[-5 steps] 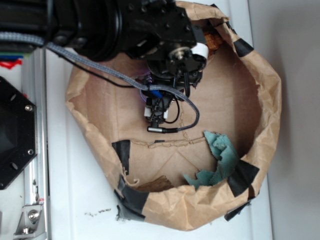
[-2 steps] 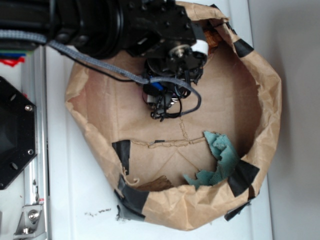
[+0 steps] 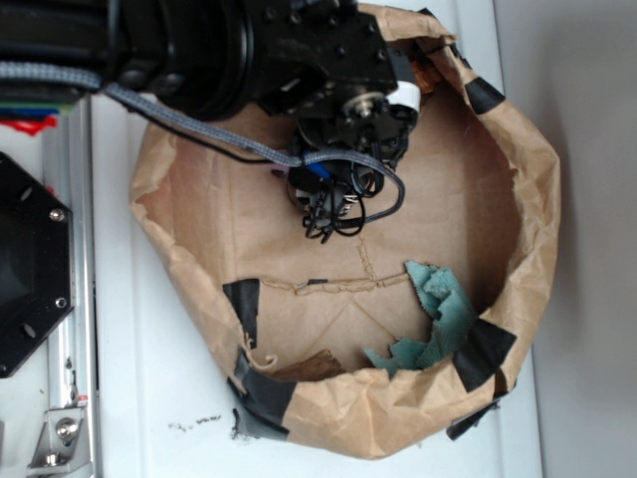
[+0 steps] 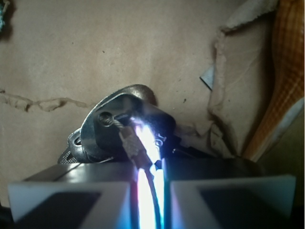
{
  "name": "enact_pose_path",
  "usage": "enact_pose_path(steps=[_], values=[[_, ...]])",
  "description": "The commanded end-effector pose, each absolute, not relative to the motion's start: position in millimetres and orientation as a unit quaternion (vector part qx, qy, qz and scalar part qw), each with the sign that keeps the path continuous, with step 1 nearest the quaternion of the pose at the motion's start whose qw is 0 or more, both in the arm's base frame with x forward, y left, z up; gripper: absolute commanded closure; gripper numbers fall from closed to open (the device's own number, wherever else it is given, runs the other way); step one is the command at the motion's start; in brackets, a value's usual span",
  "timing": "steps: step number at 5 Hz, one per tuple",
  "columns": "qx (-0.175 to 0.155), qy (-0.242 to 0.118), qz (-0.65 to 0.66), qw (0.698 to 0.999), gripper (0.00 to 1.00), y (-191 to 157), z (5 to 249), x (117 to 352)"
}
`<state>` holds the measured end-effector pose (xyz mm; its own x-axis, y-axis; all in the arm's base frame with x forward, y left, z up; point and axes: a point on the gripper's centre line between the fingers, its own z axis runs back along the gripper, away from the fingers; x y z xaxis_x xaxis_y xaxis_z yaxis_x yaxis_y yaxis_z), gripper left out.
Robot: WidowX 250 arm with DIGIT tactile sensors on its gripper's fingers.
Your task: Grab the silver keys.
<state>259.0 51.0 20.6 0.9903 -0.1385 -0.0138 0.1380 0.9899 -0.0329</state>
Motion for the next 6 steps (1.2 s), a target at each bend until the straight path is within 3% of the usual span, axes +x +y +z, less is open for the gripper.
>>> enact_pose_path(steps=[1,2,3,4,6], values=[[0.02,0.024,-0.034,0.999,1.0,41.0,78.5,262.6],[0.021,0.014,0.001,1.0,1.0,22.4,127.3,255.3],[-0.017,-0.024,-0.001,1.0,1.0,22.8,153.9,246.8],[-0.019,-0.064,0.002,0.998,1.0,26.3,147.9,242.3],[0.0,-0.062,0.034,0.997,1.0,21.0,134.8,256.3]])
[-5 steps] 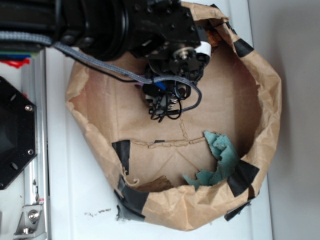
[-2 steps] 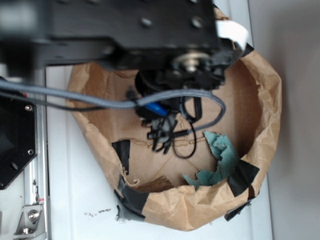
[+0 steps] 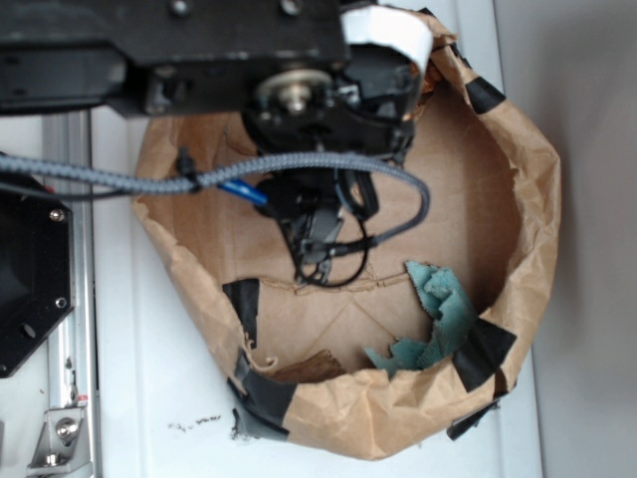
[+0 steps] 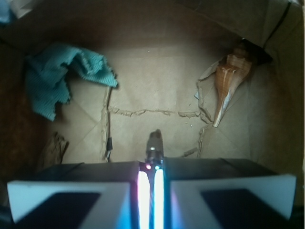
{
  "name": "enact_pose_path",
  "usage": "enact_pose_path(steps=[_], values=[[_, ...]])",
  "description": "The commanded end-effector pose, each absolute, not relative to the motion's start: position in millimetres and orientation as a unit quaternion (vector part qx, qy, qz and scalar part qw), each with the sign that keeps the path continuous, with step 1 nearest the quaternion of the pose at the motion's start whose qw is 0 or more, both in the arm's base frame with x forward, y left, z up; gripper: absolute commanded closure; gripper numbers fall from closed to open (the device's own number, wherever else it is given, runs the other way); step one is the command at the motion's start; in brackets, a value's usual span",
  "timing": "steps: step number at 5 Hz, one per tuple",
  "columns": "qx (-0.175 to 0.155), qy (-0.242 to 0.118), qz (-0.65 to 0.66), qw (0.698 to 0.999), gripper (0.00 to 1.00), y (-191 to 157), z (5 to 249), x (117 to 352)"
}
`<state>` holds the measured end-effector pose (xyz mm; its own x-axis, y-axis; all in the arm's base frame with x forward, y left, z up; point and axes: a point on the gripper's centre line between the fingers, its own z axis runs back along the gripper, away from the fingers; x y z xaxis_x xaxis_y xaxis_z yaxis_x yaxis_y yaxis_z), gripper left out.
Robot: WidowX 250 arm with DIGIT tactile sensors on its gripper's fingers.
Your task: Grab the silver keys.
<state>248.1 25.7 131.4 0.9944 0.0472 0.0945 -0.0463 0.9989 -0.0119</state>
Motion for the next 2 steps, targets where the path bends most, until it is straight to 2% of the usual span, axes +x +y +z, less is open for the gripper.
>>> enact_pose_path(steps=[1,2], values=[[0.002,-0.06,0.034,0.998,1.0,17.2,132.2,256.6],[0.015,-0.066,0.032,0.997,1.0,12.5,128.7,256.5]])
